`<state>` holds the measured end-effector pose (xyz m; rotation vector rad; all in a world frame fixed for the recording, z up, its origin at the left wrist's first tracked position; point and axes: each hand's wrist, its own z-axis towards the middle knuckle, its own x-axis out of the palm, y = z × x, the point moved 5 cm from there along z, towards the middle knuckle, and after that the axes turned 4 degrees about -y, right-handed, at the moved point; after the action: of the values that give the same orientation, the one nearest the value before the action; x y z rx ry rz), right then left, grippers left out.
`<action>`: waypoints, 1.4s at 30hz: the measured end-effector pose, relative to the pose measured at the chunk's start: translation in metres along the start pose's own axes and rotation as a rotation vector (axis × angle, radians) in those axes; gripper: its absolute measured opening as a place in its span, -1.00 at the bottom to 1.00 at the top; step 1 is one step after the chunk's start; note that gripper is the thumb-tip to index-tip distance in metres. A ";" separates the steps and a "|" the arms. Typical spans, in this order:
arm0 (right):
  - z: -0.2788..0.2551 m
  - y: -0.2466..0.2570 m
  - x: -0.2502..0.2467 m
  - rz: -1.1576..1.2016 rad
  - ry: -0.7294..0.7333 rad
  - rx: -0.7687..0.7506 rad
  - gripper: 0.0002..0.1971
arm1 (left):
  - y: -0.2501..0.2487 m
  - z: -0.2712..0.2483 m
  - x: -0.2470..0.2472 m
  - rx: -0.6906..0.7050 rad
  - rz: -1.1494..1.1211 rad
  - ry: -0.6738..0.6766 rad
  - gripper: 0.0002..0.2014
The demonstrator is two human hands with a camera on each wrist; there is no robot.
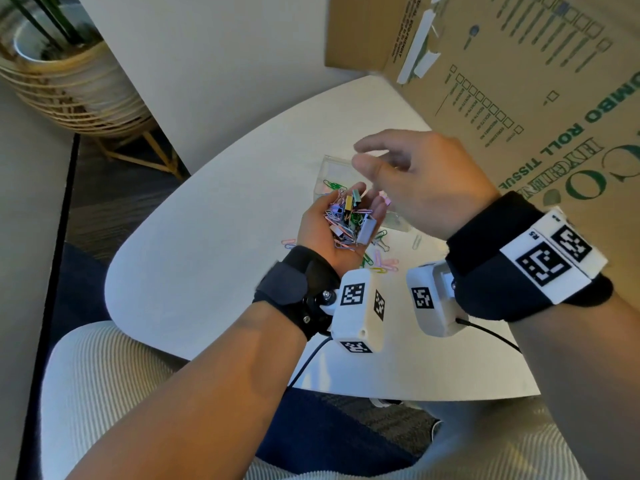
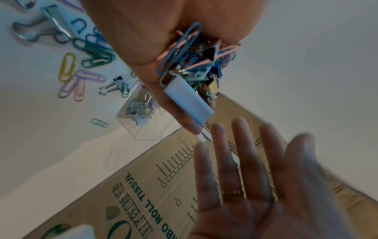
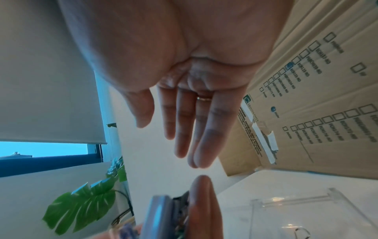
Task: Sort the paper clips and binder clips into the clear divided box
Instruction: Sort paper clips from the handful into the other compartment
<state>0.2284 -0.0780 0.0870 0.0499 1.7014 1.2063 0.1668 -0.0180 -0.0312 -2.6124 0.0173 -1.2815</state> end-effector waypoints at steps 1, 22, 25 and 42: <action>0.001 0.000 -0.005 0.016 -0.043 -0.011 -0.78 | -0.001 0.001 -0.001 0.004 -0.017 -0.015 -0.66; -0.022 -0.029 0.032 -0.051 -0.047 0.118 -0.90 | -0.010 -0.003 -0.015 0.060 -0.010 -0.072 -0.67; -0.029 -0.037 0.031 0.019 -0.082 0.146 -0.92 | -0.006 -0.002 -0.023 0.073 -0.049 -0.090 -0.64; -0.014 -0.101 0.006 0.418 -0.361 0.453 -0.94 | 0.000 -0.009 -0.042 0.018 -0.094 -0.137 -0.59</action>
<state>0.2633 -0.1349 0.0092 0.8825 1.6462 0.9989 0.1339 -0.0156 -0.0586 -2.7076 -0.1409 -1.1227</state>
